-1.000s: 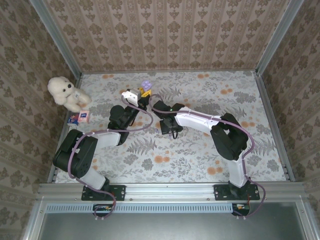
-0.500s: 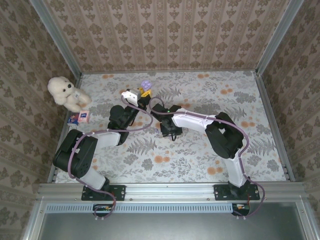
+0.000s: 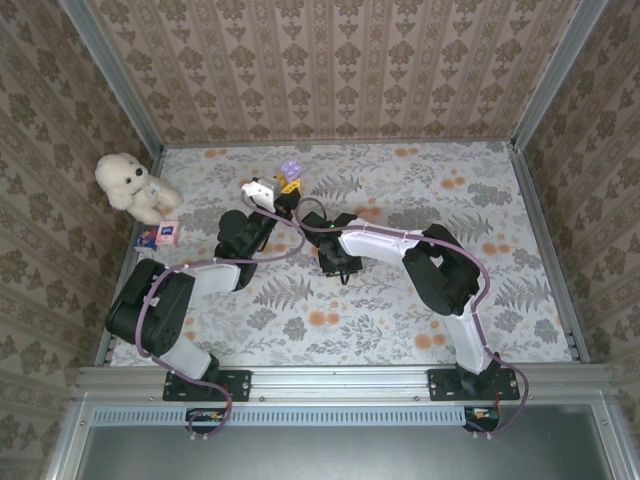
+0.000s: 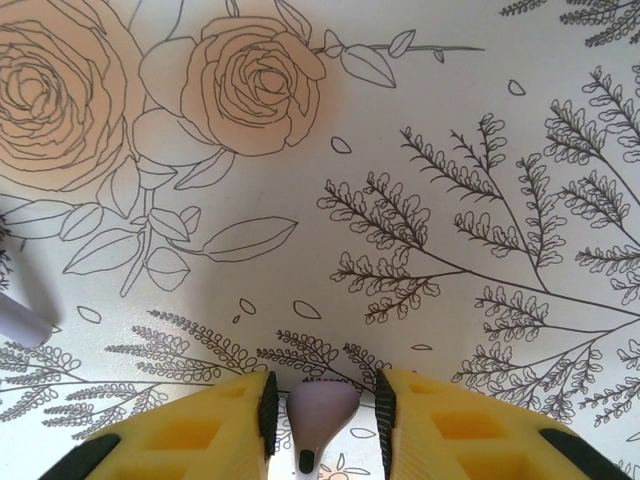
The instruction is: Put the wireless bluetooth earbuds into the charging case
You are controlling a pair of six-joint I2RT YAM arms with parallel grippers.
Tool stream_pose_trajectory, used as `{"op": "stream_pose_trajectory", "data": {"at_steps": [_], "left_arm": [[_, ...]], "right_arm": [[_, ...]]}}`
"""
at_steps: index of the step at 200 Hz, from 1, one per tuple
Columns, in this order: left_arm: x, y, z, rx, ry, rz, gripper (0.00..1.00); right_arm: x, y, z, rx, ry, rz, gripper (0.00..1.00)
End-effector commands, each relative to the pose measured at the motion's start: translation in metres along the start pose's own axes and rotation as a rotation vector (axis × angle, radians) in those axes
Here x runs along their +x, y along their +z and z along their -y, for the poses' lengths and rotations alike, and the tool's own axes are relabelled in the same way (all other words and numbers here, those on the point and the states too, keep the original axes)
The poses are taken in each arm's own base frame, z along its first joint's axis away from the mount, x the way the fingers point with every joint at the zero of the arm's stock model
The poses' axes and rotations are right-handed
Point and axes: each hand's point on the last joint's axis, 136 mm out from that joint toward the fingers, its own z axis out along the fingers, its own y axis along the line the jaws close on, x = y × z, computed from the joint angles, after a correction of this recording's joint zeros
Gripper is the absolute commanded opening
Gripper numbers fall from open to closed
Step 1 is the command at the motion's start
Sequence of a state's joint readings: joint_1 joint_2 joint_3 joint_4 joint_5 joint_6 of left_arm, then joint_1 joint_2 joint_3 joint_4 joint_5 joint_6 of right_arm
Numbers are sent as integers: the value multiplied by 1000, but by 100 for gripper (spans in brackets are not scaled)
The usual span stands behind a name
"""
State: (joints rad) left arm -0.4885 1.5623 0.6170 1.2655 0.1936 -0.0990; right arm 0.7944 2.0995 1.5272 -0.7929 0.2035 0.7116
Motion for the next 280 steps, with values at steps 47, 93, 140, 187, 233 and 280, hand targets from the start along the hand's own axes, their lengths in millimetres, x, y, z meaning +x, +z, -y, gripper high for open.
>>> {"op": "stream_pose_trajectory", "data": {"at_steps": [47, 93, 140, 187, 233, 280], "left_arm": [[-23, -1, 3, 19, -4, 68, 0], [-23, 0, 5, 27, -6, 68, 0], [-24, -1, 5, 28, -4, 69, 0], [-25, -1, 5, 27, -3, 72, 0], [-25, 0, 5, 29, -5, 72, 0], [-26, 0, 5, 32, -5, 73, 0]], "right_arm": [[7, 1, 6, 40, -17, -14, 22], [6, -4, 8, 28, -34, 4, 17], [12, -5, 12, 24, -66, 4, 17], [21, -5, 12, -11, -181, -6, 18], [19, -6, 12, 8, -182, -15, 28], [19, -2, 16, 58, -80, -37, 29]]}}
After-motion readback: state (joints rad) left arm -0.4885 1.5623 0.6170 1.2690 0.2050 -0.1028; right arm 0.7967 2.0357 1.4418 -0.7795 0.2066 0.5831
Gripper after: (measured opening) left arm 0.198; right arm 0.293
